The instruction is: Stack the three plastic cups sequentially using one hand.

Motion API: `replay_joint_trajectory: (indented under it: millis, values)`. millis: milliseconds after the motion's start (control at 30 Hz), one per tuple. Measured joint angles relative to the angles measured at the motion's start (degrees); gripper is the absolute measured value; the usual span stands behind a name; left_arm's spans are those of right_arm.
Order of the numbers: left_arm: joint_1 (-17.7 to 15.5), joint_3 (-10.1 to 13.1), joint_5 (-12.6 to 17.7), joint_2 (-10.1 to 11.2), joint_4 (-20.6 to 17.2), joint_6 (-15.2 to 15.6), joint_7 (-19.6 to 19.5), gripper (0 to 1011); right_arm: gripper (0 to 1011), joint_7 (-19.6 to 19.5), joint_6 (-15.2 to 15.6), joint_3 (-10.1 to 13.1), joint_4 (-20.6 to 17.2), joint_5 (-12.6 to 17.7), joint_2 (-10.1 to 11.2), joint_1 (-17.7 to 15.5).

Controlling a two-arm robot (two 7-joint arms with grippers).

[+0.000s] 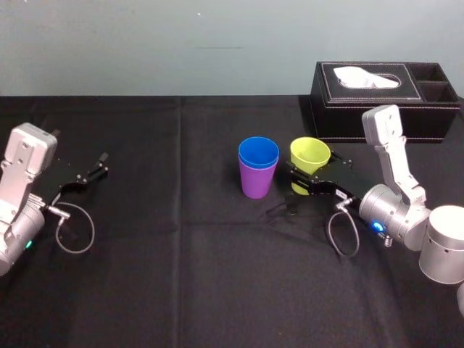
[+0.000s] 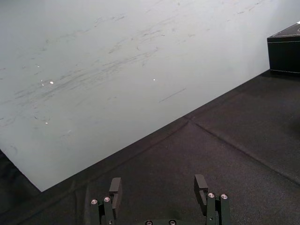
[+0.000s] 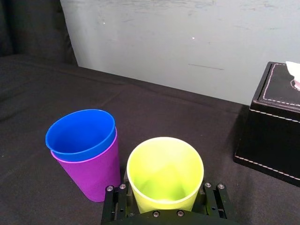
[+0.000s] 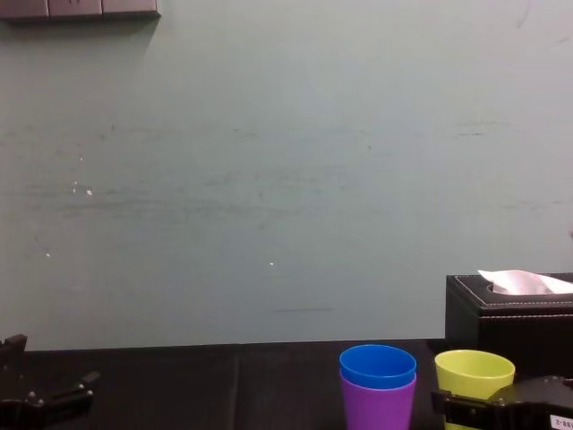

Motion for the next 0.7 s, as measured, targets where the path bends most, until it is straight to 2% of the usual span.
replay_joint_trajectory:
  millis: [167, 367, 533, 700]
  values:
    - [0.0, 0.0, 0.0, 0.0, 0.0, 0.0, 0.0, 1011, 739, -1.6, 0.7, 0.4, -2.7, -0.2, 0.3, -1.5]
    - [0.0, 0.0, 0.0, 0.0, 0.0, 0.0, 0.0, 1011, 739, -3.4, 2.1, 1.7, -8.5, 0.2, 1.1, -4.4]
    - [0.0, 0.0, 0.0, 0.0, 0.0, 0.0, 0.0, 1011, 739, -4.5, 3.8, 3.3, -15.1, 1.4, 2.1, -7.1]
    - [0.0, 0.0, 0.0, 0.0, 0.0, 0.0, 0.0, 1012, 739, -4.8, 4.6, 3.8, -18.8, 1.8, 2.9, -8.1]
